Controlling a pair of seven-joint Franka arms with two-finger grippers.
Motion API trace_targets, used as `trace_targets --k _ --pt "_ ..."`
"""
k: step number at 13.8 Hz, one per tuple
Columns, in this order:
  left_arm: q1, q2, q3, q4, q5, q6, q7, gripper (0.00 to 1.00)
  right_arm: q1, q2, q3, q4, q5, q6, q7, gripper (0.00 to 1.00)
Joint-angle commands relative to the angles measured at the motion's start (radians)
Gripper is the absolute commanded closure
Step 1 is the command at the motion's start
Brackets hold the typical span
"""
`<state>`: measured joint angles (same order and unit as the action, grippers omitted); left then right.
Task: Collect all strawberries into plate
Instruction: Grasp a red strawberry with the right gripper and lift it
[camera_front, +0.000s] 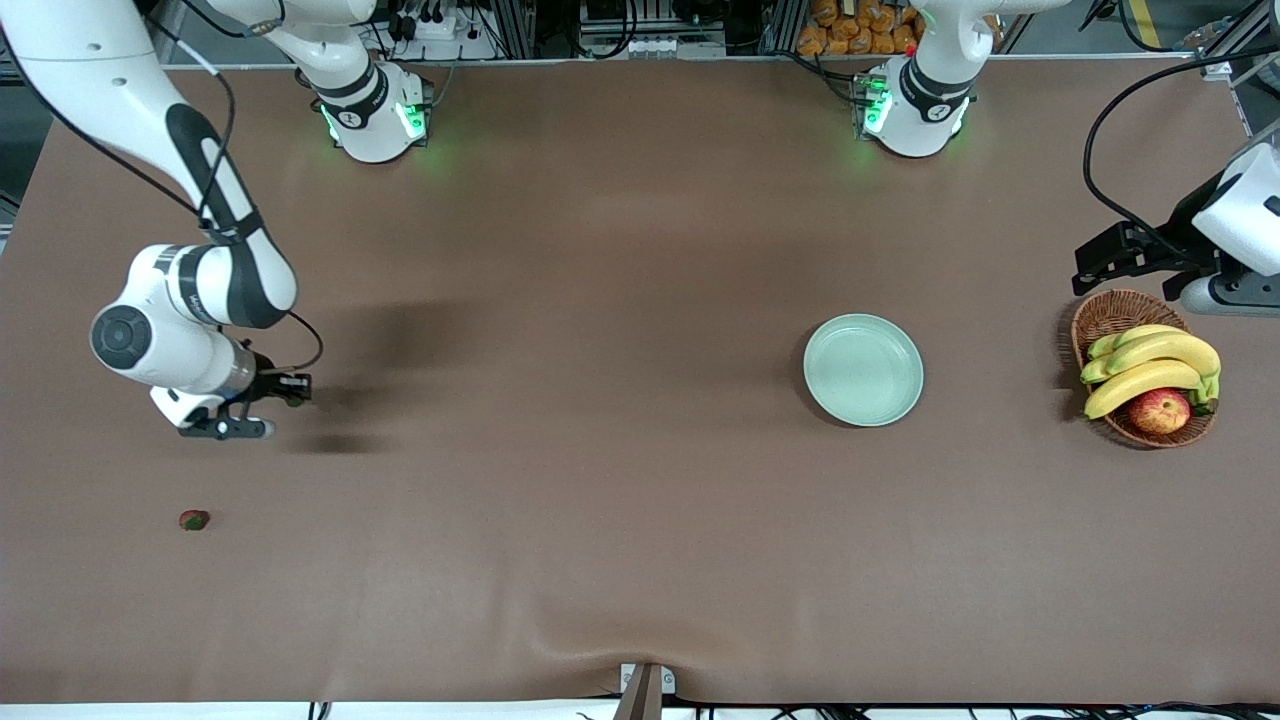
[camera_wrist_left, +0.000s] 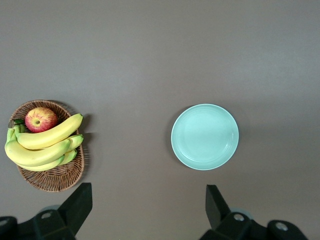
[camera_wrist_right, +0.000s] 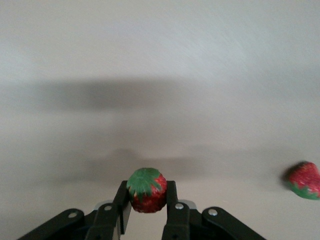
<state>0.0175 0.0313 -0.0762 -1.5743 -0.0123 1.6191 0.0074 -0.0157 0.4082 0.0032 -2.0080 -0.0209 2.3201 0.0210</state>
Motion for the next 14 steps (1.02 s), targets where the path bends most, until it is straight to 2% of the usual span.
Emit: trace_targets --k 1,2,5,7,11,14 --pt "0.004 0.002 -0.005 0.01 0.003 -0.012 0.0 0.0 0.144 0.027 -0.005 0.124 0.001 -0.067 0.187 0.91" --pt "0.002 0.002 -0.005 0.01 0.003 -0.012 0.0 0.0 0.195 0.053 -0.005 0.158 0.021 -0.067 0.268 0.92" --pt "-0.005 0.021 -0.007 0.016 -0.001 -0.01 -0.001 0.0 0.319 0.135 -0.005 0.283 0.178 -0.065 0.416 0.93" --pt "-0.01 0.041 -0.007 0.017 -0.037 0.002 -0.009 0.0 0.39 0.185 -0.006 0.372 0.242 -0.067 0.508 0.94" --pt "-0.05 0.136 -0.01 0.028 -0.095 0.047 -0.024 0.0 0.505 0.274 -0.005 0.477 0.243 -0.054 0.707 0.94" --pt "-0.091 0.186 -0.01 0.028 -0.098 0.102 -0.024 0.0 0.552 0.348 -0.005 0.59 0.243 -0.054 0.778 0.94"
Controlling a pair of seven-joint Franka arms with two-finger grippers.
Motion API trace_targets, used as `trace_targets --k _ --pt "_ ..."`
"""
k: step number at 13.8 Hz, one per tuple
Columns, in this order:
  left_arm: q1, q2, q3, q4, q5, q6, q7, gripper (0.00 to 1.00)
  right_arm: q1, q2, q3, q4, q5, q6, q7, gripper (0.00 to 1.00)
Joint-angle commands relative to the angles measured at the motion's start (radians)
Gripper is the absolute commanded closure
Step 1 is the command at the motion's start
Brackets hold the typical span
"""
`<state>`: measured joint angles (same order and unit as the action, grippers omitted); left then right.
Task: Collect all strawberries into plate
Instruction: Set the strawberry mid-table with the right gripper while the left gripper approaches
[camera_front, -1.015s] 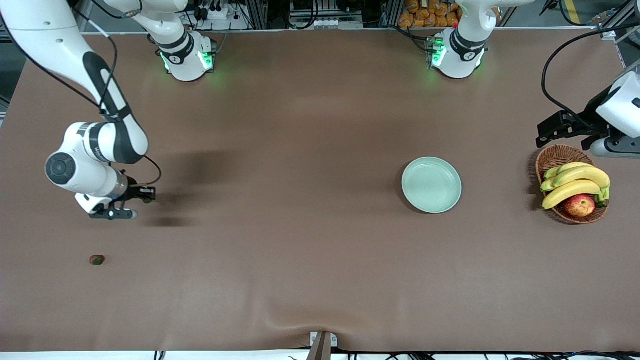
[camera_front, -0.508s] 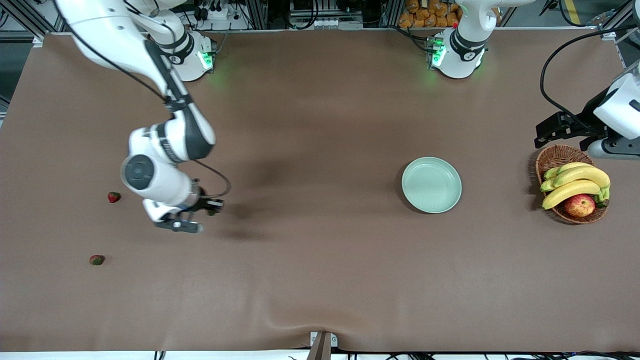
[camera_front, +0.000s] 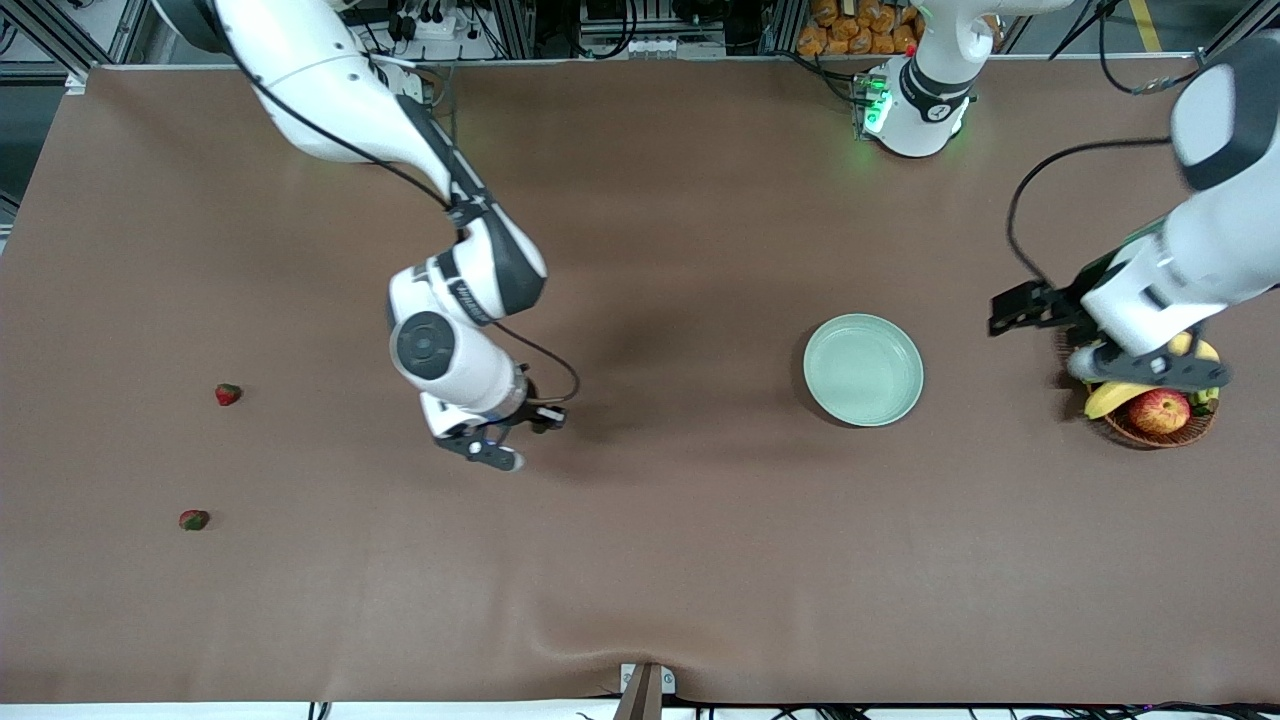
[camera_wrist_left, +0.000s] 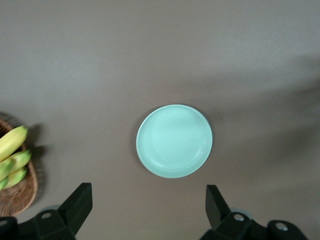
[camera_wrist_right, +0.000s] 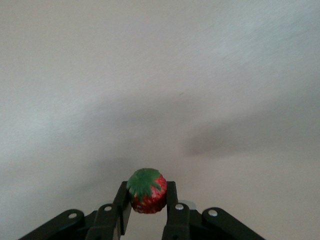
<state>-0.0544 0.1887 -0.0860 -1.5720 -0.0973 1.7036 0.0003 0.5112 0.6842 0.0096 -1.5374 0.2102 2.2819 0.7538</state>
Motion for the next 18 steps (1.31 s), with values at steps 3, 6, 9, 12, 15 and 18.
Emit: trace_targets --k 3,6,9,12,15,18 --pt "-0.059 0.069 0.0 0.026 -0.018 0.054 -0.04 0.0 0.053 0.175 -0.011 0.247 0.011 0.01 0.079 0.94" --pt "-0.076 0.115 0.0 0.026 -0.038 0.097 -0.054 0.0 0.09 0.236 -0.011 0.257 0.011 0.167 0.125 0.94" --pt "-0.1 0.153 0.0 0.027 -0.065 0.126 -0.1 0.0 0.124 0.262 -0.011 0.257 0.011 0.182 0.157 0.91" --pt "-0.143 0.208 0.0 0.027 -0.093 0.198 -0.117 0.0 0.141 0.275 -0.013 0.258 0.009 0.183 0.179 0.43" --pt "-0.174 0.27 0.0 0.027 -0.107 0.296 -0.117 0.0 0.132 0.264 -0.016 0.255 -0.005 0.182 0.167 0.0" --pt "-0.186 0.325 -0.001 0.039 -0.113 0.363 -0.117 0.0 0.083 0.198 -0.019 0.247 -0.002 0.156 0.138 0.0"
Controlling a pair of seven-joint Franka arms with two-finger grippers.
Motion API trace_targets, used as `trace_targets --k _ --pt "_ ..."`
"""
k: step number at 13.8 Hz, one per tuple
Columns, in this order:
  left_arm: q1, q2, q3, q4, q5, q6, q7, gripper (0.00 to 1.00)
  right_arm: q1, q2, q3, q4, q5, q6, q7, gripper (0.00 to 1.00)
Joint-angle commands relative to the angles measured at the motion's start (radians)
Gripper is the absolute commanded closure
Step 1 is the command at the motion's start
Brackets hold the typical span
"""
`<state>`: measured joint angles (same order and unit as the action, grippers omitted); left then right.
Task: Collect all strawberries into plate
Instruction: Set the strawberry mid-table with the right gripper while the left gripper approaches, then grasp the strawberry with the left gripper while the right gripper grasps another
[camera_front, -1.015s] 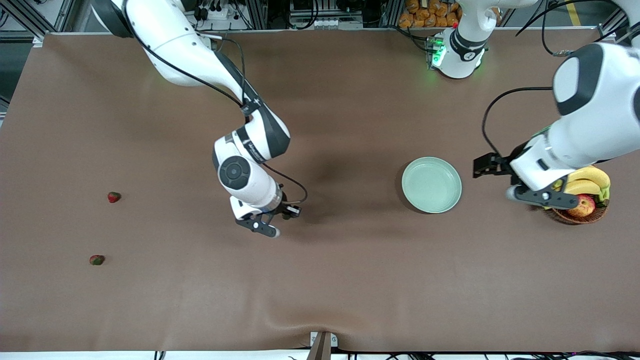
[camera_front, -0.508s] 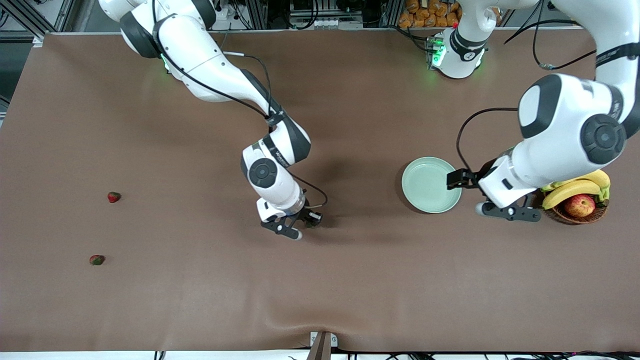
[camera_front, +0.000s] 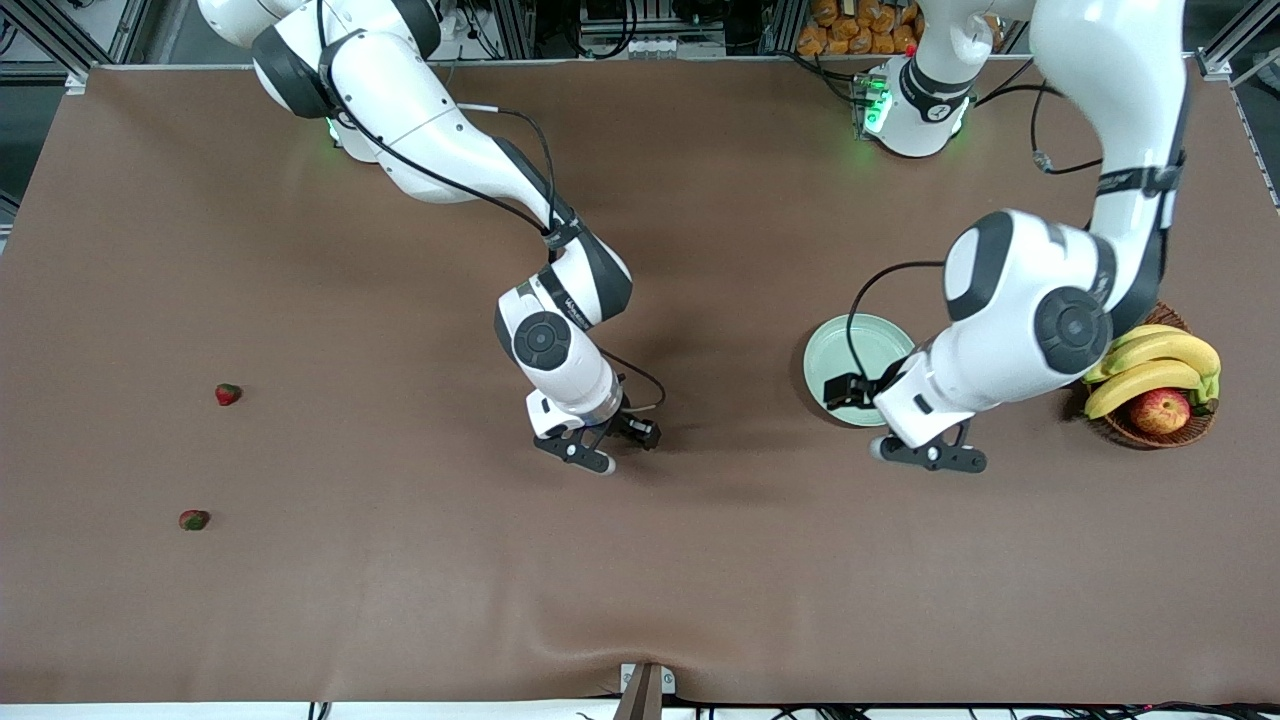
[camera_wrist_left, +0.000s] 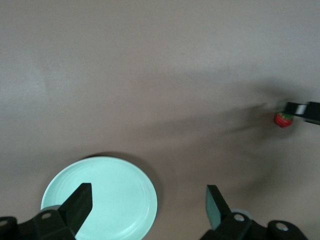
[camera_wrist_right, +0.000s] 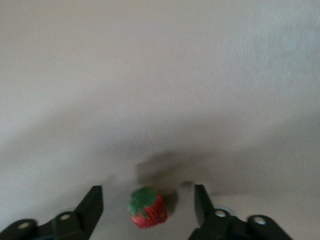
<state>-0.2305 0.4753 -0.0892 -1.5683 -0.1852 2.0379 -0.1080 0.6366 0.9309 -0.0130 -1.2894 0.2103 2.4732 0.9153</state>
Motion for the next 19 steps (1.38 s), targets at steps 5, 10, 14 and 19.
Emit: trace_targets --k 5,10,14,19 --pt "-0.113 0.126 0.003 0.08 -0.131 0.154 -0.068 0.0 -0.226 -0.158 0.002 -0.002 -0.003 -0.261 -0.15 0.0" --pt "-0.256 0.212 0.006 0.083 -0.131 0.367 -0.252 0.0 -0.454 -0.162 -0.038 -0.005 -0.096 -0.412 -0.417 0.0" --pt "-0.325 0.291 0.006 0.082 -0.131 0.533 -0.282 0.0 -0.625 -0.144 -0.041 -0.005 -0.163 -0.402 -0.717 0.0" --pt "-0.359 0.367 0.005 0.103 -0.134 0.68 -0.3 0.0 -0.764 -0.098 -0.041 -0.005 -0.23 -0.298 -1.046 0.0"
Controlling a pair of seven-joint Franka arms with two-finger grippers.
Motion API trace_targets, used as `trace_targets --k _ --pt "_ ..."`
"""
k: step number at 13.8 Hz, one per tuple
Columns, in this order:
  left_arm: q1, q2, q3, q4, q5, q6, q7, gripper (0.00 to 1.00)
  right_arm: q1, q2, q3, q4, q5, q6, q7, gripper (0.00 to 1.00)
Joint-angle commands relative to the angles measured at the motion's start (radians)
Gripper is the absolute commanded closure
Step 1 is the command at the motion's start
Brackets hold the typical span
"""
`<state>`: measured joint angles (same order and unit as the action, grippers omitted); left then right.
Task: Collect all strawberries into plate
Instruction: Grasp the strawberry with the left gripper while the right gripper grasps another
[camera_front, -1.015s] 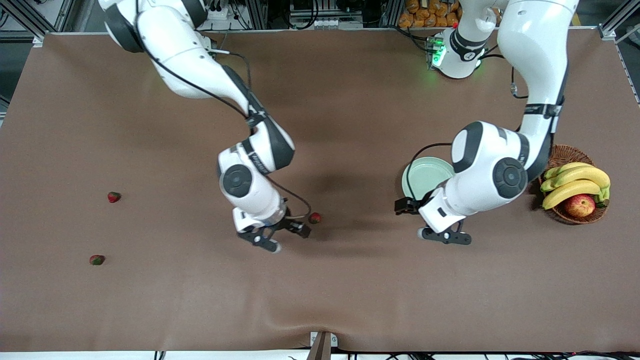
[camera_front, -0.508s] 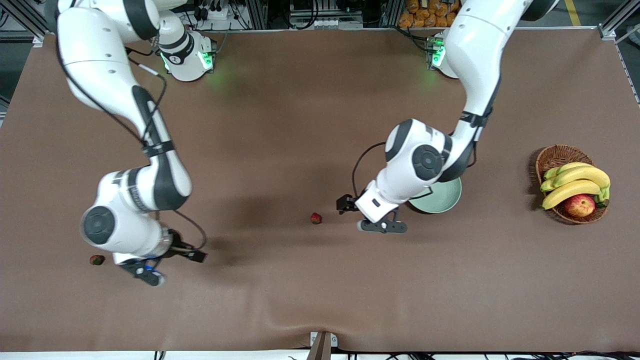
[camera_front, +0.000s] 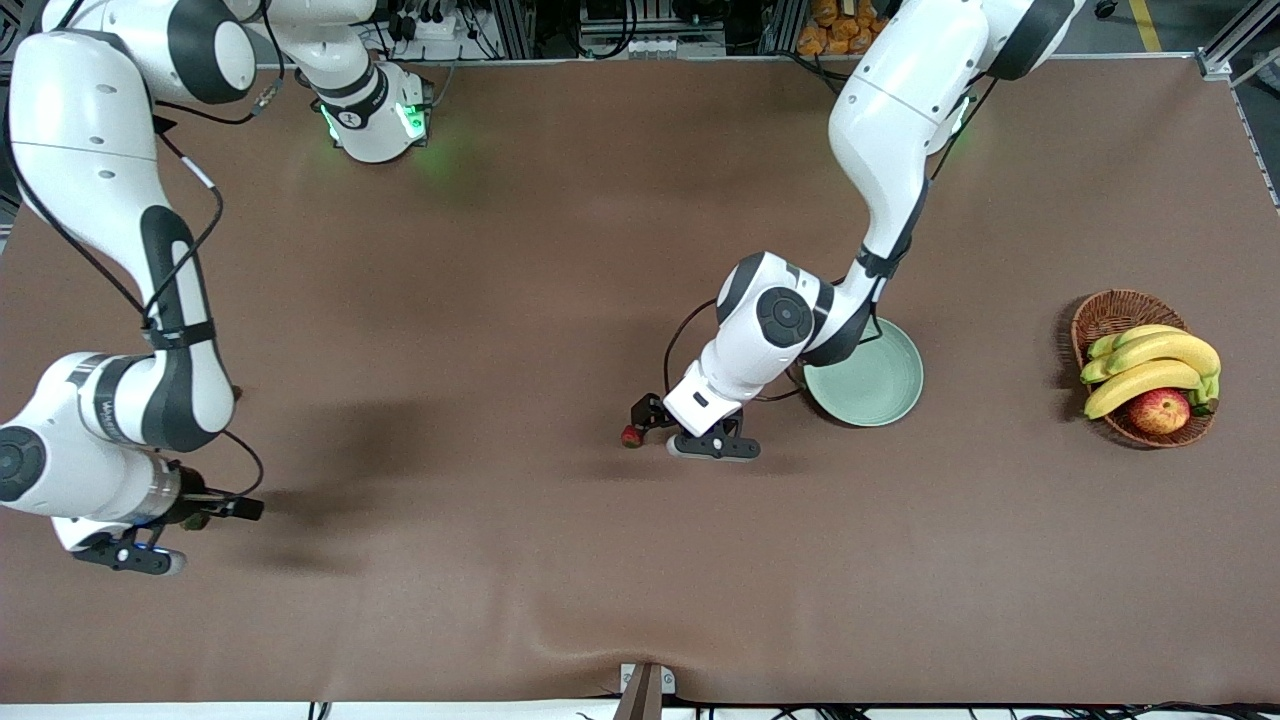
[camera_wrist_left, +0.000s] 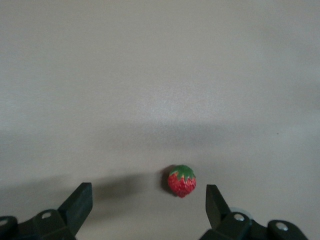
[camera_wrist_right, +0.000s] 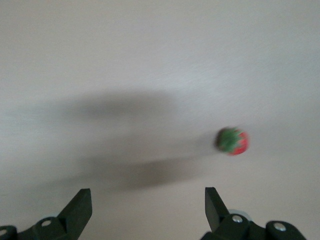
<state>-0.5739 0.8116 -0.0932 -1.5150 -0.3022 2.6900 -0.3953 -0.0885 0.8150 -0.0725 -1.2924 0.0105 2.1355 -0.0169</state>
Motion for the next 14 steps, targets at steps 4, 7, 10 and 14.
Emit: trace_targets --k 4,7,10,14 --pt "-0.072 0.09 0.01 0.076 -0.015 0.125 -0.013 0.0 -0.098 0.065 0.019 -0.002 -0.027 0.15 -0.407 0.0" --pt "-0.095 0.098 0.013 0.084 -0.011 0.128 -0.01 0.0 -0.122 0.092 0.019 -0.002 -0.024 0.22 -0.561 0.0" --pt "-0.095 0.1 0.017 0.078 0.023 0.128 0.007 0.0 -0.129 0.107 0.019 -0.002 -0.021 0.248 -0.624 0.0" --pt "-0.096 0.141 0.024 0.087 0.146 0.155 0.01 0.07 -0.131 0.118 0.019 -0.002 -0.02 0.253 -0.718 0.0"
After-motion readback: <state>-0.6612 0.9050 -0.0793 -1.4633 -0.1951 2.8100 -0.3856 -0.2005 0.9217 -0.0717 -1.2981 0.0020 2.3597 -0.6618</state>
